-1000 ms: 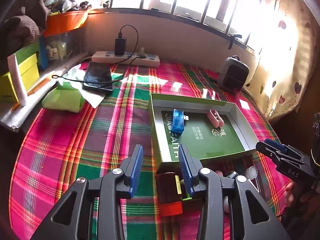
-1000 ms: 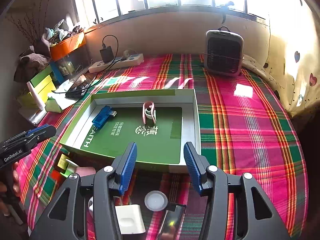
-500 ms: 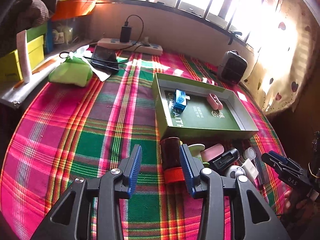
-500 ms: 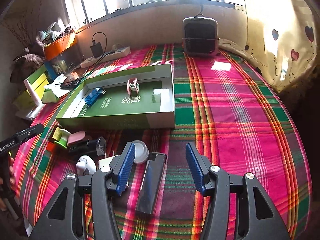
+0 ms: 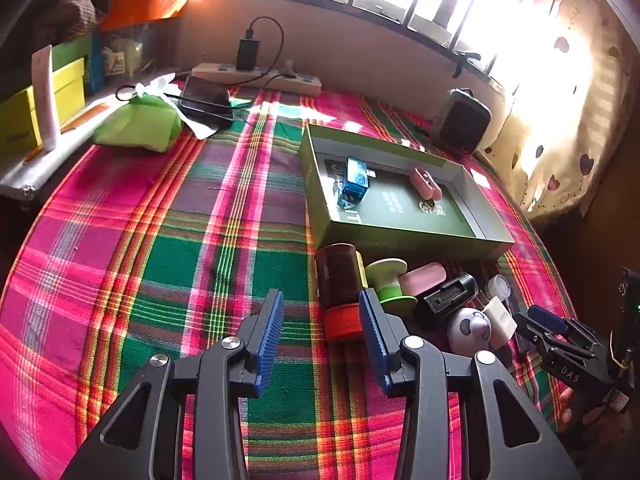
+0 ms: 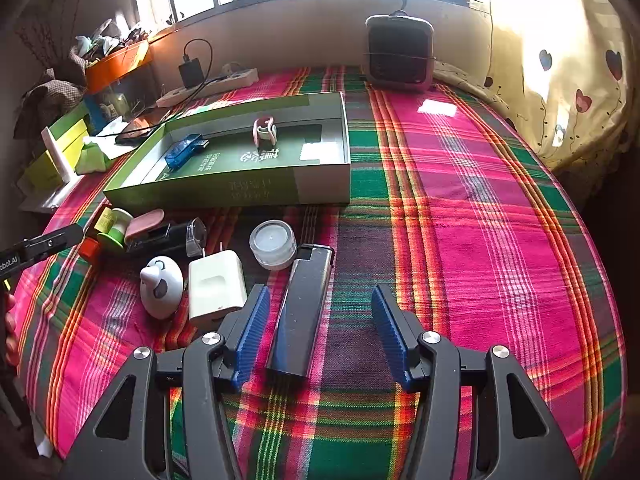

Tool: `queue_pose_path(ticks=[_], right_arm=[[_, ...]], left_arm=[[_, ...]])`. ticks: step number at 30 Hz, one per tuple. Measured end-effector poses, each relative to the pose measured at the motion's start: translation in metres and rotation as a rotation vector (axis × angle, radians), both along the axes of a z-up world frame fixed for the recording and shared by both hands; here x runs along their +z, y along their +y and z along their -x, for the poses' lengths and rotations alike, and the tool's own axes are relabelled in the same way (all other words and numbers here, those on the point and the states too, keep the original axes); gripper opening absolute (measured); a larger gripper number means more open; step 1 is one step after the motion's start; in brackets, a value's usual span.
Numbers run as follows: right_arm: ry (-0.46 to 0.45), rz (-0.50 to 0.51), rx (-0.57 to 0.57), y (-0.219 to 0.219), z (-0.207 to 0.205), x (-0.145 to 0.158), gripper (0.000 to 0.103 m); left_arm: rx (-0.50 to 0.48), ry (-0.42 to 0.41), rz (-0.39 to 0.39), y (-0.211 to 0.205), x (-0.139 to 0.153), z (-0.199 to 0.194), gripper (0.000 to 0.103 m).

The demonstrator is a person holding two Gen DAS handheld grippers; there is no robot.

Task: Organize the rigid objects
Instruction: 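Close the right tool on the silver rectangular power bank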

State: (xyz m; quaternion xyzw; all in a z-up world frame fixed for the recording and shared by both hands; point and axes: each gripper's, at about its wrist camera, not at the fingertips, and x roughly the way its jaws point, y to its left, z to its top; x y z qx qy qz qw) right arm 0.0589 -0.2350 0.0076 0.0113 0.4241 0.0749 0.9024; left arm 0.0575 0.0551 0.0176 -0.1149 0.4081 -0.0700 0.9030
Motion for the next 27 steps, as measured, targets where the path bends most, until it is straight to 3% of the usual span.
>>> queue_pose_path(ticks=[15,22,27], right_arm=[[0.024,0.071,-0.030,-0.007,-0.002,-0.004,0.053],[0.016,0.065,-0.011,-0.011,-0.001,-0.003,0.028],[0.017,0.017,-0.023,-0.019,-0.002,-0.003,0.024]], left_arm=[[0.001,0.019,-0.017,-0.007,-0.003,-0.004,0.039],[0.005,0.020,-0.031,-0.011,-0.002,-0.005,0.039],[0.007,0.017,-0.040,-0.015,0.001,-0.006,0.039]])
